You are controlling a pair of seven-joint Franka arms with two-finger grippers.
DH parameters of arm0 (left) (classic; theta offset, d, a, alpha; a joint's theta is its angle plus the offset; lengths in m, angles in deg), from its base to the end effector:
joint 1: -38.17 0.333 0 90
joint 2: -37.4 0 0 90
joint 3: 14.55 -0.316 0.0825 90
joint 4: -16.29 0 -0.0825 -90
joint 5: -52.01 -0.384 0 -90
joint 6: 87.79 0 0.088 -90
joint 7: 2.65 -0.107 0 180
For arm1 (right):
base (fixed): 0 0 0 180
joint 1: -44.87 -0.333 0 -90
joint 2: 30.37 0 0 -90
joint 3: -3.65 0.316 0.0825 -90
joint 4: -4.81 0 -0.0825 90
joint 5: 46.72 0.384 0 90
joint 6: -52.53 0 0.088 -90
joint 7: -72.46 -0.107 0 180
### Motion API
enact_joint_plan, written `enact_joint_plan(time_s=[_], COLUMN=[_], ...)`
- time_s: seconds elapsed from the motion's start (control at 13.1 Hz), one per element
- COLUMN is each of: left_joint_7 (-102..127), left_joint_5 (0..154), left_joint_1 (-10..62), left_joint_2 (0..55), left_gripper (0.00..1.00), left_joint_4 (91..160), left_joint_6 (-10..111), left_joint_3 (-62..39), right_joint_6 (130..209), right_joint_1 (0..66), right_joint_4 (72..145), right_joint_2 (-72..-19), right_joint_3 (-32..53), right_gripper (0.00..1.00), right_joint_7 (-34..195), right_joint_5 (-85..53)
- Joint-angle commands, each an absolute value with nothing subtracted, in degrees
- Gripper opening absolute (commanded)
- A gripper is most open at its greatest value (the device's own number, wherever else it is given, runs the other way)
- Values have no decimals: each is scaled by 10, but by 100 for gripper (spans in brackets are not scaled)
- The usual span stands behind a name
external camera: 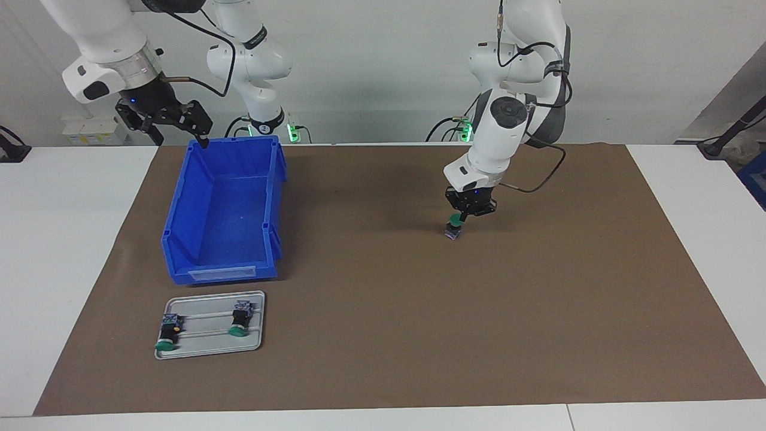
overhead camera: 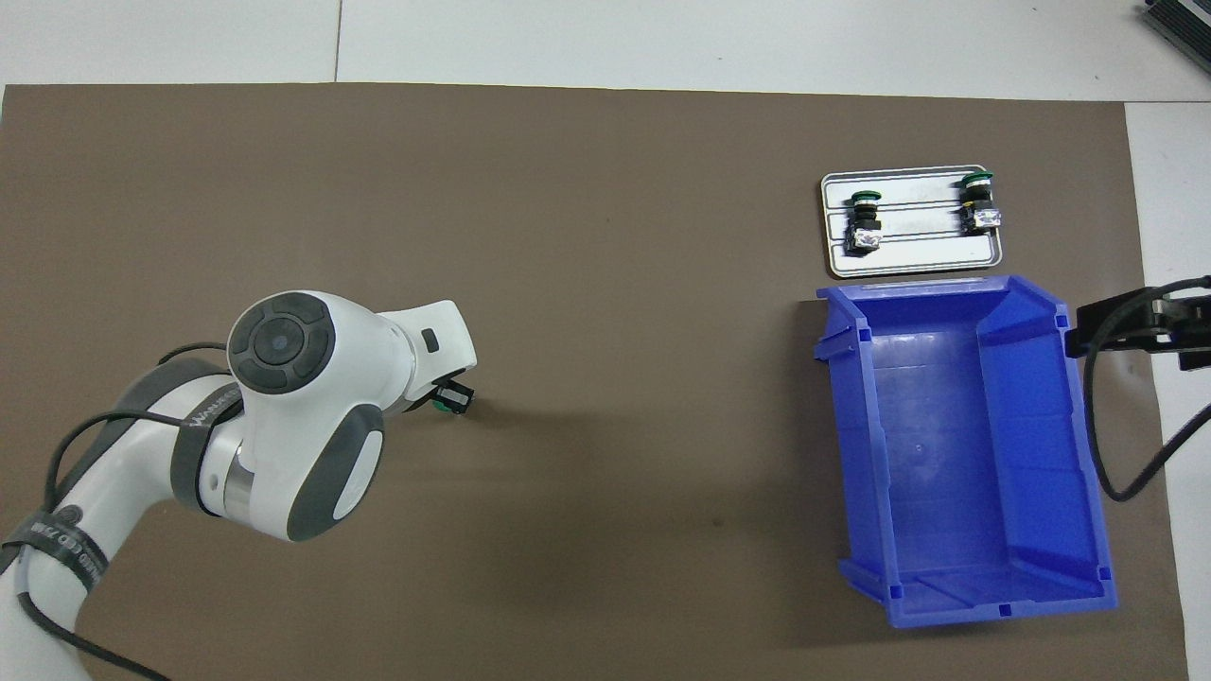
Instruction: Place and press button with both arms
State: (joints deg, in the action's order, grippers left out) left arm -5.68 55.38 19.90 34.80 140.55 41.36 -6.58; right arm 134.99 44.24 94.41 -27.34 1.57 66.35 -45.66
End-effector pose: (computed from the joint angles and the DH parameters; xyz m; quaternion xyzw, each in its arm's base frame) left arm 0.4889 -0.2424 0.3775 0.9715 -0.2348 0.0144 0.0298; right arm 0.5240 -0.0117 0.6452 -0.9972 0.0649 0.0363 0.0087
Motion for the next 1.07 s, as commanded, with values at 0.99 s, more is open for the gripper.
enact_joint_plan(time_s=[0.99], left_joint_7=[-49], left_joint_5=[541], left_joint_1=[192], left_joint_2=[344], left_gripper=[1], left_joint_4=[1310], left_joint_6=[282], left_joint_3=[-78], right_joint_6=[1349], right_joint_1=[440], right_joint_4=[952], right_joint_2=[-267], right_joint_3=[12], right_gripper=[99], right_joint_7=[656], right_joint_5=[-443])
